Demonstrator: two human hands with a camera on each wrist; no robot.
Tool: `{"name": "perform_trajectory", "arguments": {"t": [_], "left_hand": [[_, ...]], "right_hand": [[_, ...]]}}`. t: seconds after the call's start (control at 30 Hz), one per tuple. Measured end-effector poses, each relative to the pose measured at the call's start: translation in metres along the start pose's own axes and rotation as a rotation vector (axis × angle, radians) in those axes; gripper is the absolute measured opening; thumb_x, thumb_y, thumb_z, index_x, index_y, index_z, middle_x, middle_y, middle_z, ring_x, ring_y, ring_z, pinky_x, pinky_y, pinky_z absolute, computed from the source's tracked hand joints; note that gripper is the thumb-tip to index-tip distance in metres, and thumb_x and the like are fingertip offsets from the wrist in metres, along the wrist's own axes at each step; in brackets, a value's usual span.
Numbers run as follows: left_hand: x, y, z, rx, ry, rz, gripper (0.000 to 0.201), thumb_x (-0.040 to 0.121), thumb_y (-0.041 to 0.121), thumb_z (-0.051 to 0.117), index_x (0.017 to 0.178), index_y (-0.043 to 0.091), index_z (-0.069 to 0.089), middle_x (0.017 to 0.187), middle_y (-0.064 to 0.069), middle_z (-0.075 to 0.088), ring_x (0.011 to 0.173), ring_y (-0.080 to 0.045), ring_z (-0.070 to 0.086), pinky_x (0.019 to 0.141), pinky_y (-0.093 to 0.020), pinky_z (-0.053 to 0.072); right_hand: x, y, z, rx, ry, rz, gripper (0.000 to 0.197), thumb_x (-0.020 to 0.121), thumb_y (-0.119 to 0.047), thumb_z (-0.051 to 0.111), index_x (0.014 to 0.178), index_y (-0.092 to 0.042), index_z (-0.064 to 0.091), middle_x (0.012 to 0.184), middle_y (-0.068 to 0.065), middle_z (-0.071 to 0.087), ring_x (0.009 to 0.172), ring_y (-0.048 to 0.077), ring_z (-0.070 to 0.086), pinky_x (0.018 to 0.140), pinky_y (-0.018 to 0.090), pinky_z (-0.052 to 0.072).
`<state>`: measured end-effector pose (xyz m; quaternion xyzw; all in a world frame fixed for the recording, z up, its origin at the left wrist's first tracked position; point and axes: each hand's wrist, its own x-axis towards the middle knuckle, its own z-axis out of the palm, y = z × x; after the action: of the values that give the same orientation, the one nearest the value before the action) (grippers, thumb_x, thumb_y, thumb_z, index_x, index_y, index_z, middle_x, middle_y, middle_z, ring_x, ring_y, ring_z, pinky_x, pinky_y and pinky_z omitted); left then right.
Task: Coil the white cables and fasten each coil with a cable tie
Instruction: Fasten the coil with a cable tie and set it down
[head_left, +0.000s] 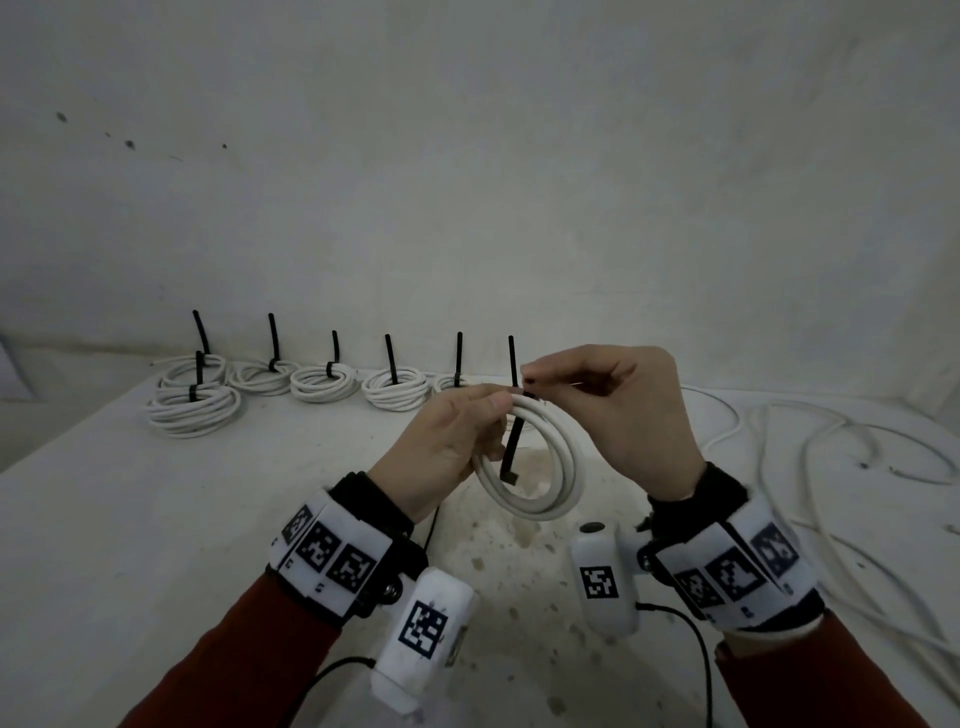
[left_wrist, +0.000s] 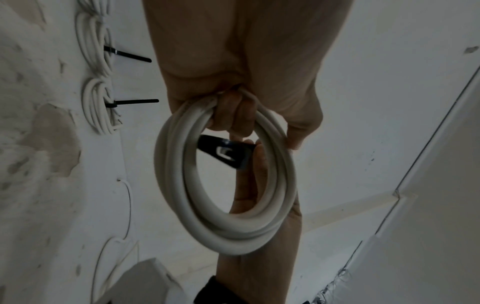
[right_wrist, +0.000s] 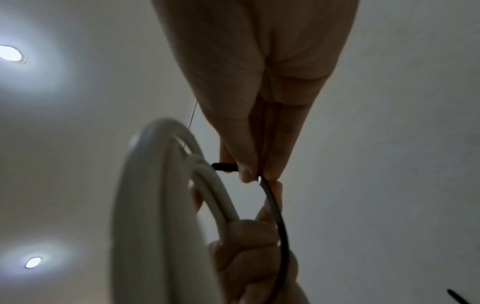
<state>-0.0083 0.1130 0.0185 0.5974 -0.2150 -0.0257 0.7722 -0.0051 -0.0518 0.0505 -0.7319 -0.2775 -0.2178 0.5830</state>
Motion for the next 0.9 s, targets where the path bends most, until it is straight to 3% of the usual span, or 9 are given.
{"name": "perform_trajectory", "arguments": {"t": [0.13,0.27,0.33,0.4,0.43,0.57,0.67,0.73,0.9], "left_hand": [[0.0,-0.002,-0.001,0.015,0.01,-0.019,0.061,0.071,0.056,0.061,0.092,-0.001,0.061,0.058,0.007,0.033,0.052,-0.006,0.032,0.056,-0.02,0.036],[0.002,-0.004,-0.002,-0.022,-0.048,-0.036,0.094,0.048,0.083,0.065,0.1,0.004,0.065,0.057,0.008,0.039,0.053,-0.004,0.035,0.057,-0.02,0.037],[0.003,-0.005,0.0,-0.032,-0.072,-0.049,0.071,0.056,0.072,0.071,0.093,0.011,0.071,0.06,0.004,0.038,0.052,-0.003,0.033,0.056,-0.018,0.037],[0.003,-0.002,-0.001,0.006,-0.062,-0.061,0.028,0.076,0.041,0.072,0.088,0.015,0.073,0.059,0.004,0.038,0.046,0.0,0.034,0.053,-0.015,0.038],[0.003,-0.003,-0.003,0.069,-0.063,-0.041,0.026,0.081,0.038,0.068,0.094,0.016,0.071,0.059,0.009,0.042,0.047,0.0,0.037,0.056,-0.015,0.039],[-0.004,-0.001,-0.005,0.196,-0.088,0.035,0.073,0.061,0.074,0.066,0.106,0.017,0.063,0.059,0.016,0.051,0.055,0.0,0.041,0.065,-0.019,0.04],[-0.003,0.003,-0.003,0.157,-0.102,0.039,0.066,0.059,0.075,0.067,0.095,0.02,0.072,0.06,0.012,0.04,0.056,-0.003,0.036,0.061,-0.019,0.038],[-0.003,0.004,-0.003,0.114,-0.119,0.011,0.065,0.06,0.076,0.065,0.092,0.02,0.075,0.066,-0.004,0.031,0.056,-0.007,0.03,0.059,-0.02,0.036],[-0.004,0.005,-0.001,0.053,-0.069,-0.001,0.072,0.056,0.079,0.065,0.085,0.014,0.076,0.075,-0.013,0.029,0.056,-0.011,0.026,0.053,-0.018,0.036]], "right_hand": [[-0.001,-0.001,0.008,0.001,0.094,0.018,0.016,0.077,-0.002,0.077,0.087,-0.014,0.076,0.076,-0.002,0.074,0.065,0.013,0.071,0.064,0.021,0.056],[0.003,0.001,0.006,0.214,0.235,0.204,0.014,0.075,0.003,0.076,0.087,-0.004,0.074,0.074,0.009,0.074,0.064,0.023,0.072,0.062,0.029,0.059],[0.005,0.001,0.002,0.328,0.297,0.309,0.012,0.075,0.006,0.075,0.085,-0.001,0.071,0.071,0.011,0.072,0.059,0.021,0.07,0.057,0.025,0.056],[0.006,0.002,0.0,0.391,0.315,0.383,0.011,0.075,0.007,0.074,0.084,0.001,0.07,0.069,0.011,0.07,0.056,0.018,0.067,0.056,0.022,0.055],[0.006,0.003,-0.001,0.398,0.314,0.403,0.011,0.075,0.007,0.073,0.083,0.001,0.07,0.069,0.011,0.069,0.055,0.017,0.066,0.056,0.021,0.055],[0.006,0.004,0.002,0.384,0.319,0.421,0.01,0.077,0.008,0.072,0.084,0.003,0.069,0.068,0.009,0.067,0.054,0.017,0.065,0.058,0.022,0.056],[0.006,0.005,0.004,0.421,0.327,0.426,0.01,0.077,0.009,0.07,0.082,0.001,0.068,0.068,0.008,0.068,0.054,0.017,0.065,0.06,0.023,0.057],[0.005,0.003,0.005,0.439,0.3,0.405,0.009,0.078,0.009,0.07,0.083,0.002,0.068,0.069,0.008,0.068,0.055,0.018,0.065,0.06,0.024,0.057],[0.003,-0.004,0.003,0.237,0.141,0.163,0.01,0.078,0.005,0.073,0.078,-0.005,0.072,0.077,0.002,0.074,0.065,0.023,0.069,0.066,0.033,0.06]]}}
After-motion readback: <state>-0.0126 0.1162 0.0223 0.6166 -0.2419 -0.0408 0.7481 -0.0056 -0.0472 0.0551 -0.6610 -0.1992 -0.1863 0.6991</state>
